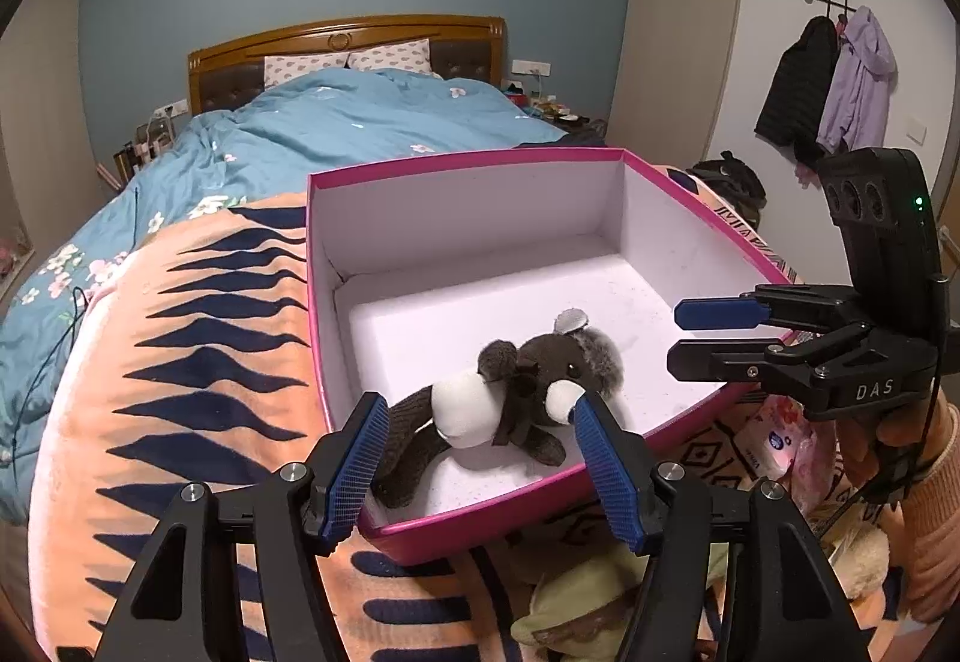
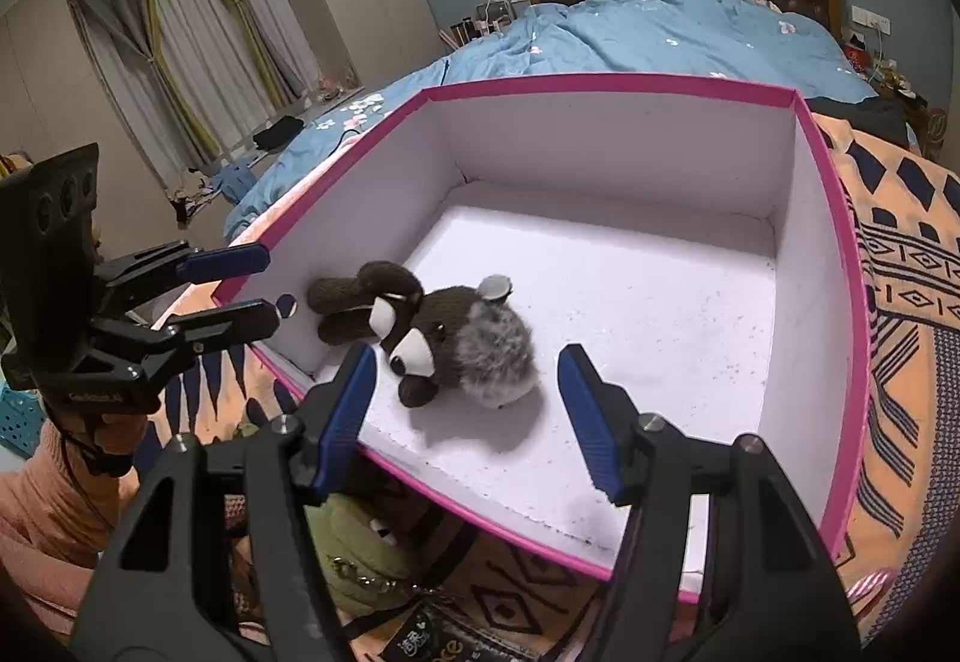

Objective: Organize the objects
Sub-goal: 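Withdraw both grippers from the box toward the green plush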

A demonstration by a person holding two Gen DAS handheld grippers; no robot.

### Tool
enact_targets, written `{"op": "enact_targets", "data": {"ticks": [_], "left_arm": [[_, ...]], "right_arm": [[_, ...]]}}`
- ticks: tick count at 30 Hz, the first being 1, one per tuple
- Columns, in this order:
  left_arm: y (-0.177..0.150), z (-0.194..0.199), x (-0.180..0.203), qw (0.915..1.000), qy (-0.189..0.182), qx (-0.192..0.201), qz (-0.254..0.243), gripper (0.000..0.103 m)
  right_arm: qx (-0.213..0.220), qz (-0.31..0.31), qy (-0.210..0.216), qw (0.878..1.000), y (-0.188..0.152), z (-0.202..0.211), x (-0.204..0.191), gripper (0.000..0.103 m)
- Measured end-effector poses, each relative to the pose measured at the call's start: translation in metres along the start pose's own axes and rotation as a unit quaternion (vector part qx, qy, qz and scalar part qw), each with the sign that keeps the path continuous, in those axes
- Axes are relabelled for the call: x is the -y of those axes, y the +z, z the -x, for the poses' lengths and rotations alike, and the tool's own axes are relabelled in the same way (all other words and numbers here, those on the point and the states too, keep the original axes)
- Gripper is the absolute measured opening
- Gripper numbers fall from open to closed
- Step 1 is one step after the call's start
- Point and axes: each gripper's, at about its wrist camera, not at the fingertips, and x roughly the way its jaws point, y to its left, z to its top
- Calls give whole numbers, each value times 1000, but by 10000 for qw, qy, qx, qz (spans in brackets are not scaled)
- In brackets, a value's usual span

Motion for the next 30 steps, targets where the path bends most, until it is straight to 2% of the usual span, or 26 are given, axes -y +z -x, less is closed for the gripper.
{"op": "enact_targets", "data": {"ticks": [9,12,15,18,21,24,30], "left_arm": [[-2,-3,-1,9995,304,82,-102,66],[-2,0,-2,9995,315,82,-54,66],[-6,7,-3,9994,309,161,45,67],[-11,21,-2,9985,339,418,91,73],[-18,42,-3,9972,152,703,178,78],[-28,61,-2,9960,-56,871,192,81],[-52,68,8,9968,-438,657,109,82]], "right_arm": [[-15,-122,204,9997,-3,-1,-6,65],[51,-181,122,9997,-3,1,-7,65],[276,-117,34,9995,-9,15,-15,65],[547,50,65,9985,-17,37,-31,65],[792,209,236,9964,-30,62,-49,66],[772,240,355,9961,-45,70,-60,73],[281,-68,289,9992,-68,46,-61,73]]}}
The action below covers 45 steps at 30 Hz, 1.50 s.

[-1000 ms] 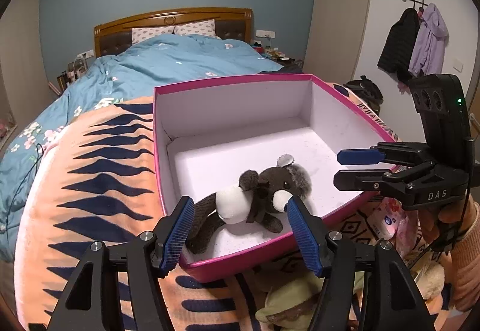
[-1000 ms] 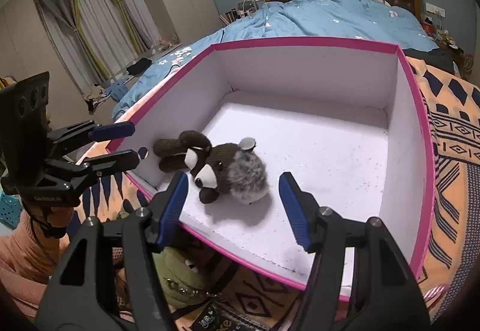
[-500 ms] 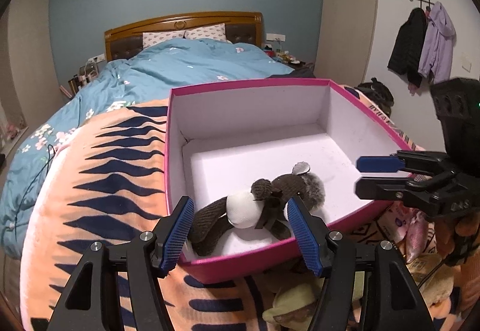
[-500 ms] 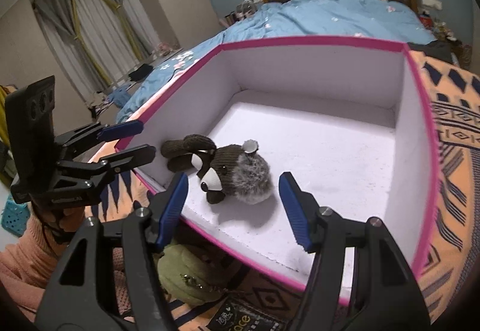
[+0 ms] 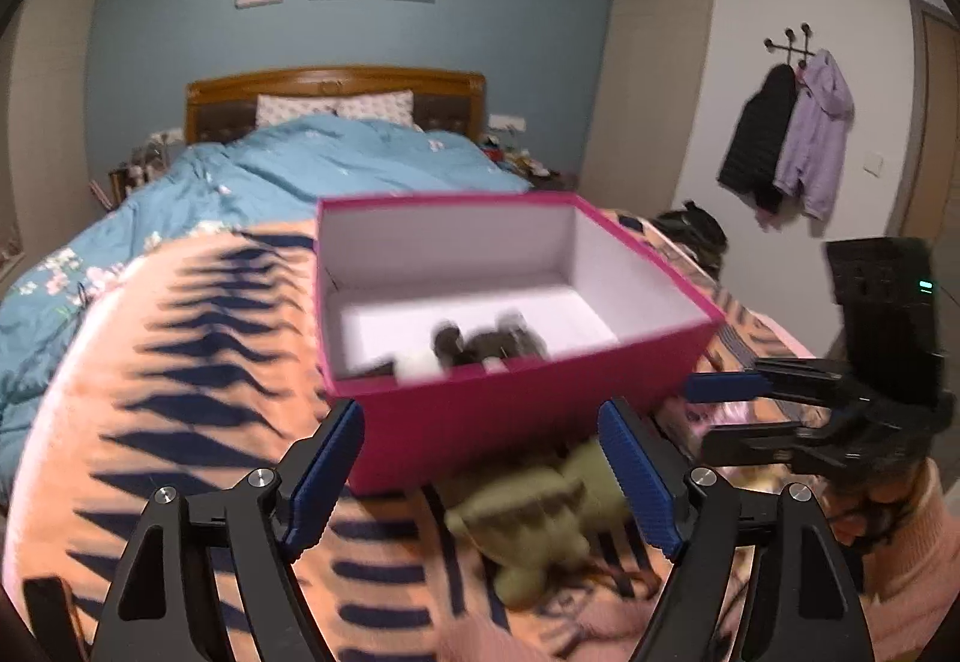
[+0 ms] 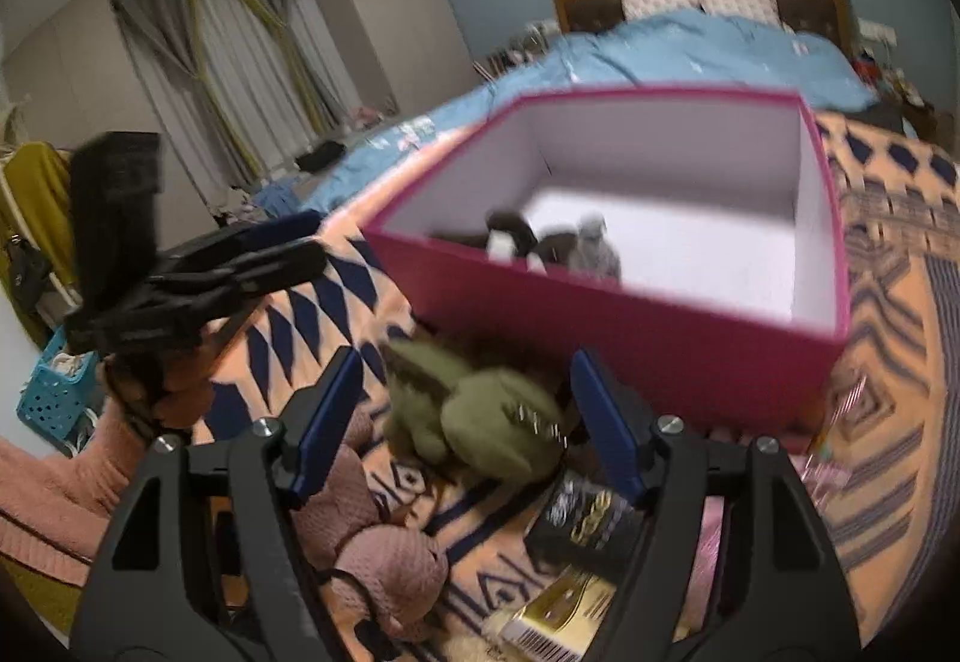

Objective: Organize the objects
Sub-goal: 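Withdraw both grippers from the box toward the green plush, then close both grippers on the green plush and lift it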

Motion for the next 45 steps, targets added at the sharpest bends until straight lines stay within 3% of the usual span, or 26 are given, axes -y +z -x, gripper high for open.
{"op": "enact_targets", "data": {"ticks": [7,14,20,23,31,45], "left_arm": [[-27,-28,3,9978,-162,-620,145,82],[-37,-50,-2,9925,-462,-1051,415,80],[-40,-57,1,9899,-541,-1237,431,66],[-42,-60,3,9883,-567,-1338,470,56],[-43,-53,11,9891,-596,-1283,417,55],[-20,-13,23,9954,-591,-732,204,55]], "right_arm": [[-486,-298,-300,9979,-18,-31,9,73],[-604,-381,-335,9969,-22,-42,10,73],[-624,-540,-314,9961,-23,-49,15,73],[-617,-512,-379,9961,-23,-49,15,67],[-559,-330,-524,9965,-21,-47,8,60],[-136,39,-547,9984,-11,-18,-11,57]]}}
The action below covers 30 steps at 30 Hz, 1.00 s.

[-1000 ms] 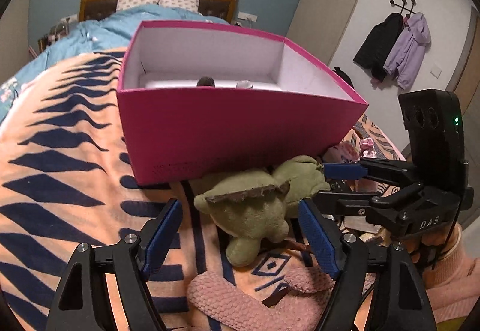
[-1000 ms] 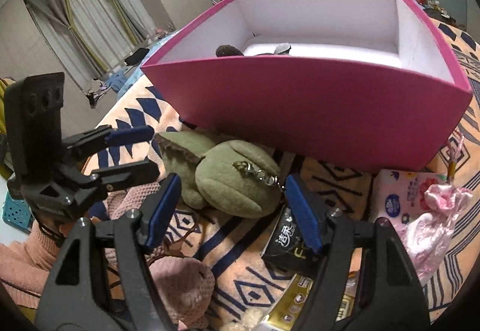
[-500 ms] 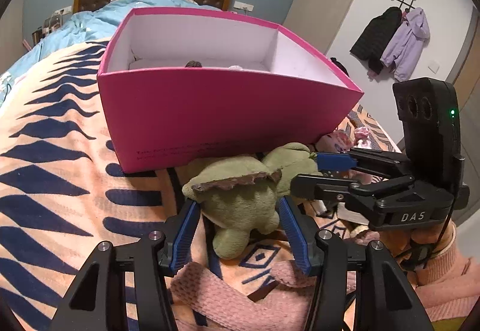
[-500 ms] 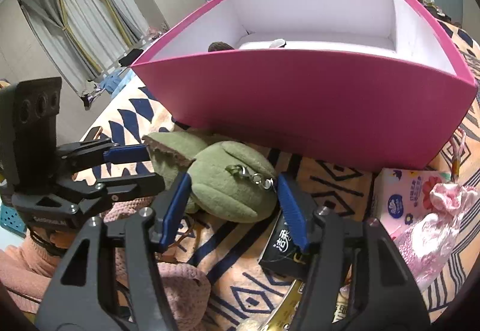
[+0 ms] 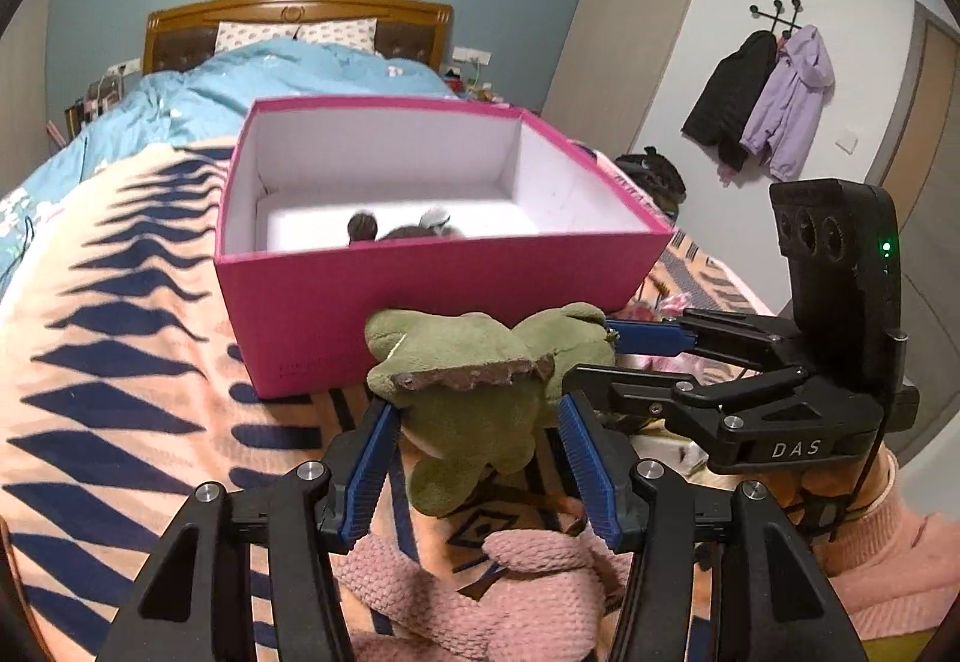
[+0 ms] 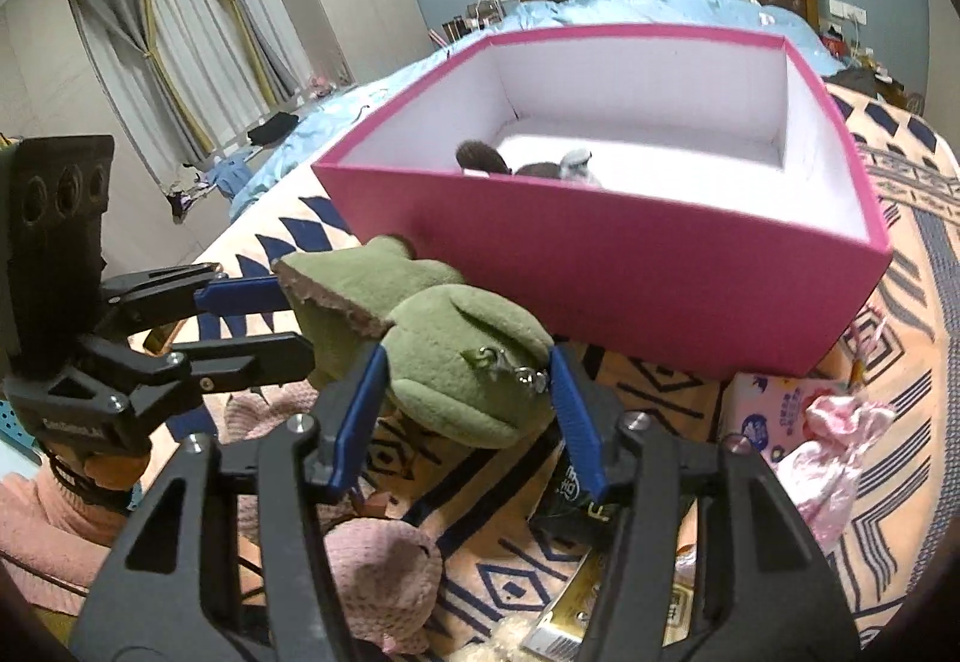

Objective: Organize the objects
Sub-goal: 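Close both grippers on the green plush and lift it, then lower the green plush into the magenta box and open both grippers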

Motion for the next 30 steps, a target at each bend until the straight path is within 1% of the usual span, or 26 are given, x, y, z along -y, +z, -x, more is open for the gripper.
{"op": "enact_targets", "data": {"ticks": [9,14,18,22,24,30], "left_arm": [[19,28,11,9990,16,391,-216,55],[37,42,15,9979,70,565,-305,57],[55,49,17,9962,213,725,-428,57],[75,52,16,9938,365,899,-544,57],[85,51,12,9932,384,946,-553,57],[113,31,-19,9957,224,874,-192,57]], "right_arm": [[390,275,-17,9989,19,28,-13,57],[600,486,-27,9970,36,42,-24,57],[777,644,-36,9949,53,50,-30,57],[892,758,-35,9931,75,50,-29,57],[912,757,-4,9929,86,47,-25,57],[841,683,38,9941,116,25,-7,57]]}}
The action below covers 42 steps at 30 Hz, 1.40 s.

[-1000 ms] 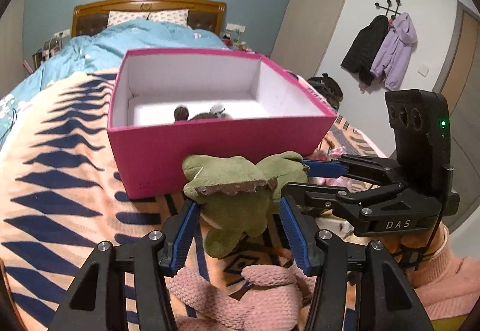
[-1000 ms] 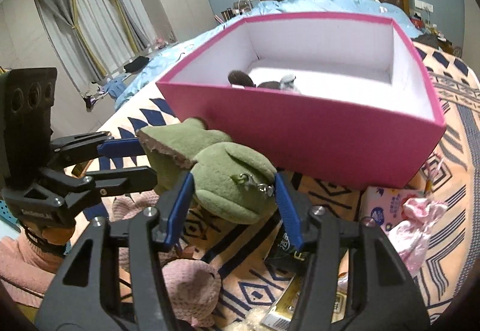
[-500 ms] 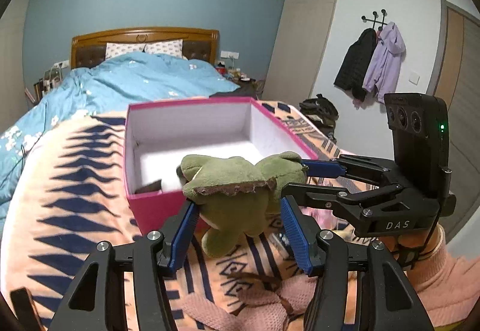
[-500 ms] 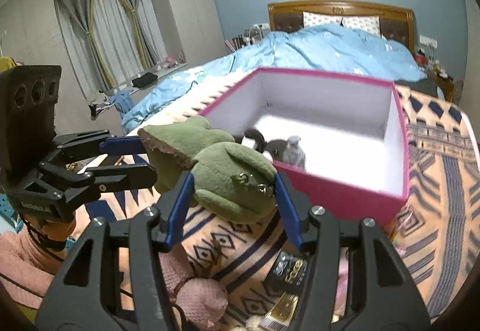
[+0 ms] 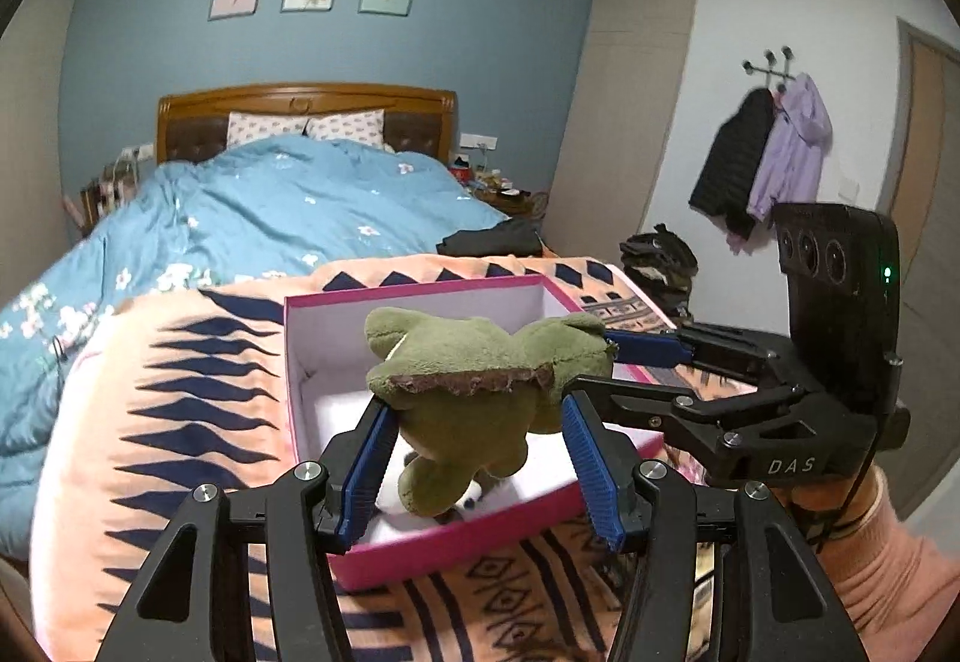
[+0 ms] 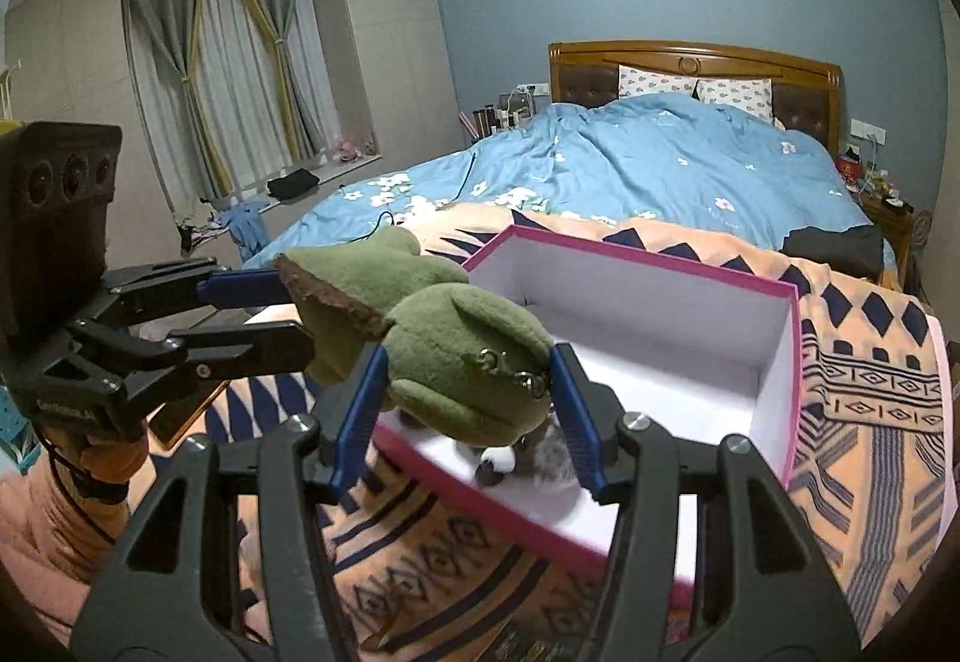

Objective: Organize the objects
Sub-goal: 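Lower the green plush into the magenta box and open both grippers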

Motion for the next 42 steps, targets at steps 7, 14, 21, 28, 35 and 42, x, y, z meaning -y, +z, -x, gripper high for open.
{"op": "enact_targets", "data": {"ticks": [7,14,21,28,35,42], "left_arm": [[4,-42,-23,9993,182,-273,163,57],[6,-84,-38,9966,386,-672,277,57],[3,-115,-49,9927,504,-1025,379,57],[-3,-134,-56,9875,687,-1308,542,57],[-8,-119,-55,9893,839,-1071,534,57],[-12,-77,-47,9947,650,-570,549,65]], "right_arm": [[-329,-42,-59,9994,12,-40,24,57],[-761,-208,-114,9968,12,-79,47,57],[-1112,-347,-178,9930,9,-106,66,57],[-1342,-500,-291,9893,11,-117,73,57],[-1195,-539,-234,9911,6,-105,72,57],[-837,-549,91,9949,-4,-68,60,57]]}}
